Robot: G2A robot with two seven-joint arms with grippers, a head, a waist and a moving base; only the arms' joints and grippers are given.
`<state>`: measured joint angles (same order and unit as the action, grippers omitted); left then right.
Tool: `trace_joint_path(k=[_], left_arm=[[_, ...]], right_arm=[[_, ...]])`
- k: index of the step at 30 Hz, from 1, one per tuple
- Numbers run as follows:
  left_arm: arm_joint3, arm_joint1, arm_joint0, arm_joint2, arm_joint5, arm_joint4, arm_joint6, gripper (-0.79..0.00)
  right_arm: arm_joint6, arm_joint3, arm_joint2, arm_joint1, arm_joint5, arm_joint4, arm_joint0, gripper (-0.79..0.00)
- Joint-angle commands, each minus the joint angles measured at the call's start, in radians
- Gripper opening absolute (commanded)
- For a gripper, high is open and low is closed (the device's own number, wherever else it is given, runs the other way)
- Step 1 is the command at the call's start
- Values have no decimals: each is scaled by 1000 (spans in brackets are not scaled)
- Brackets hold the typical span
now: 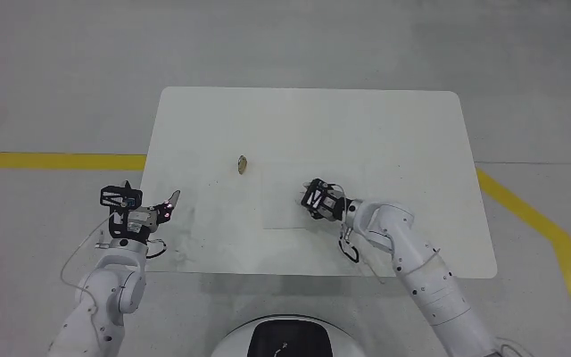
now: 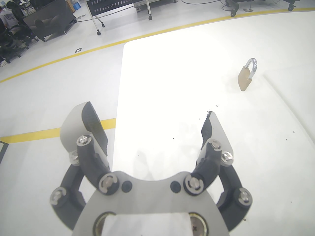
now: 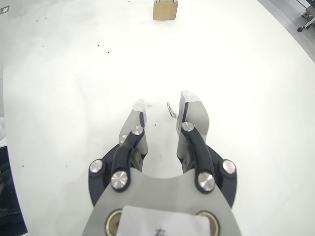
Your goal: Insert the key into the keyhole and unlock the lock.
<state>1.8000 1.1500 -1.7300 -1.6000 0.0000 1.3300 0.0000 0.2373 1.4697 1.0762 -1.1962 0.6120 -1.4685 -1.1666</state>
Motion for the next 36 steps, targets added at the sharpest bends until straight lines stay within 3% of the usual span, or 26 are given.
trace_joint_path(k=[1,3,5,8,10,20,28,32,36], left_arm=[[0,0,0,0,0,0,0,0],[0,0,0,0,0,0,0,0],[0,0,0,0,0,0,0,0],[0,0,0,0,0,0,0,0],[0,0,0,0,0,0,0,0],[0,0,0,0,0,0,0,0],[0,0,0,0,0,0,0,0],[0,0,0,0,0,0,0,0],[0,0,0,0,0,0,0,0]], right_arm=[[11,-14,-10,-3,-5,3,18,-570],[30,-28,-17,-6,-16,1,36,-591],[47,-44,-28,-10,-16,5,53,-671],[62,-64,-47,-14,3,11,74,-714],[70,-73,-56,-17,-7,11,84,-785],[22,-9,-19,-5,-56,-45,45,-785],[-114,94,66,18,-104,-81,-58,-785],[-277,108,155,22,-109,149,-131,-785],[-380,57,243,26,26,488,-195,-785]])
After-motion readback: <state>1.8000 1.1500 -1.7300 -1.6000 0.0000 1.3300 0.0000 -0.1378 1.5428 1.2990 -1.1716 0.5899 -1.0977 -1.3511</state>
